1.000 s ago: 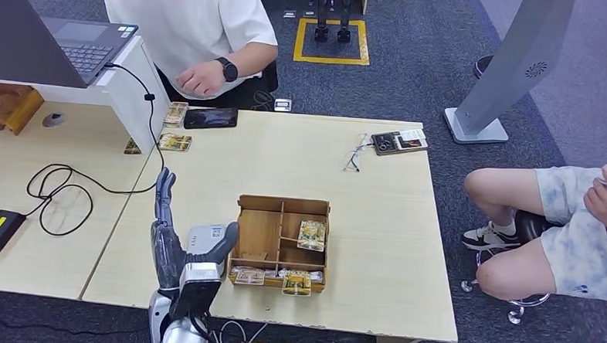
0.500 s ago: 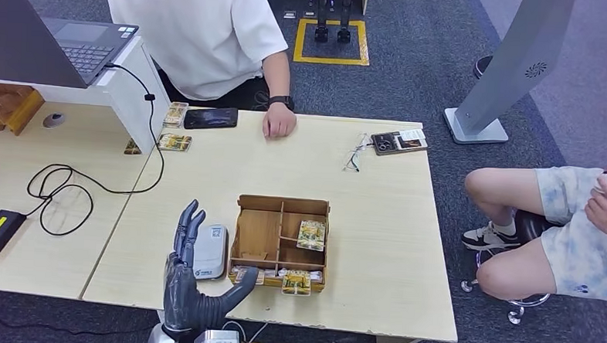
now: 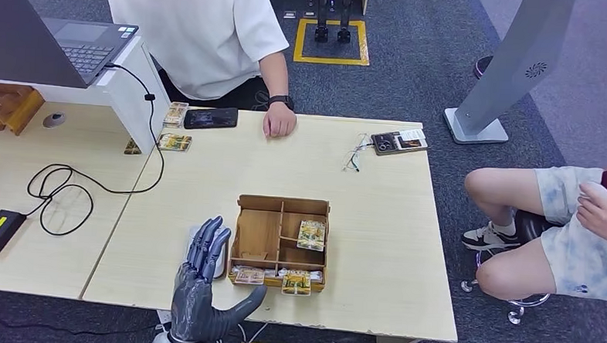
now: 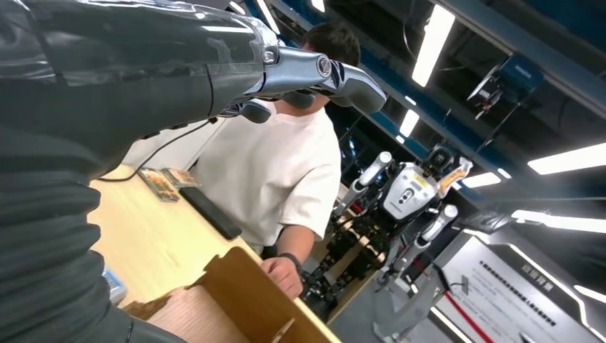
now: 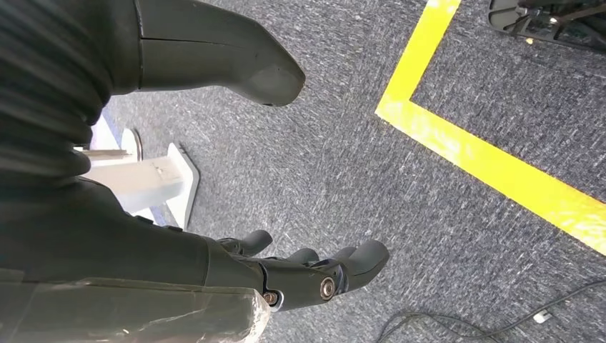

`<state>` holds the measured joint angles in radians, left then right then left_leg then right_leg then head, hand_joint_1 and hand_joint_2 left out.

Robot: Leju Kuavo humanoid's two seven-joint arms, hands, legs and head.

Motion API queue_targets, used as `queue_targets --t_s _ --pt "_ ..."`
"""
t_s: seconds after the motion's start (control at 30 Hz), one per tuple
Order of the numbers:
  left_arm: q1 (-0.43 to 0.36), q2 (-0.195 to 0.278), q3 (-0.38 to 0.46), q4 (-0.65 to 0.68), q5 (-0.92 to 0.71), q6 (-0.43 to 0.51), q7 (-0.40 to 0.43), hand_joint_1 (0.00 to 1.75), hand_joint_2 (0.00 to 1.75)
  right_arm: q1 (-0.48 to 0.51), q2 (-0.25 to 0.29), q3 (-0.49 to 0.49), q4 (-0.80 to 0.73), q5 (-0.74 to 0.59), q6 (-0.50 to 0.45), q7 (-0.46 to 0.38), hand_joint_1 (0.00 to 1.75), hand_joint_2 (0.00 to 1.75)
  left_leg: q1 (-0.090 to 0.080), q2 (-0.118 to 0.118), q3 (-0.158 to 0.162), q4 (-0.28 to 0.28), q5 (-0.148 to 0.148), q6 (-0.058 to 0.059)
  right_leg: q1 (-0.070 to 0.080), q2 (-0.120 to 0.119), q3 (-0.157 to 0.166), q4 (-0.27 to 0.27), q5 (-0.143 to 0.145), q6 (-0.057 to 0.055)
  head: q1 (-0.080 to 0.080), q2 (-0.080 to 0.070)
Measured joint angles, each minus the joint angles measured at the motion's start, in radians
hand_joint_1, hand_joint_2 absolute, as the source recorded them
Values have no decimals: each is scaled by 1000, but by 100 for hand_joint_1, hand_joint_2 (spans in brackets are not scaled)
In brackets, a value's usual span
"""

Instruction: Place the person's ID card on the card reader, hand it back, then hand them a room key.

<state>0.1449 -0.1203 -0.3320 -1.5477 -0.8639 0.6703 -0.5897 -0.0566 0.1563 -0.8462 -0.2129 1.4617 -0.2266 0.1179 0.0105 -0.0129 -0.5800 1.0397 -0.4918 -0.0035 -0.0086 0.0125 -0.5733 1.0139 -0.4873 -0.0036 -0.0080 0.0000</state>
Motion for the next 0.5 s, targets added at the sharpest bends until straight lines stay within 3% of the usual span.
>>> queue_targets --t_s 0.5 --pt "-11 -12 18 130 -176 0 83 0 175 -1 -2 -6 0 0 -1 3 0 175 0 0 0 0 0 0 0 0 0 0 0 0 0 0"
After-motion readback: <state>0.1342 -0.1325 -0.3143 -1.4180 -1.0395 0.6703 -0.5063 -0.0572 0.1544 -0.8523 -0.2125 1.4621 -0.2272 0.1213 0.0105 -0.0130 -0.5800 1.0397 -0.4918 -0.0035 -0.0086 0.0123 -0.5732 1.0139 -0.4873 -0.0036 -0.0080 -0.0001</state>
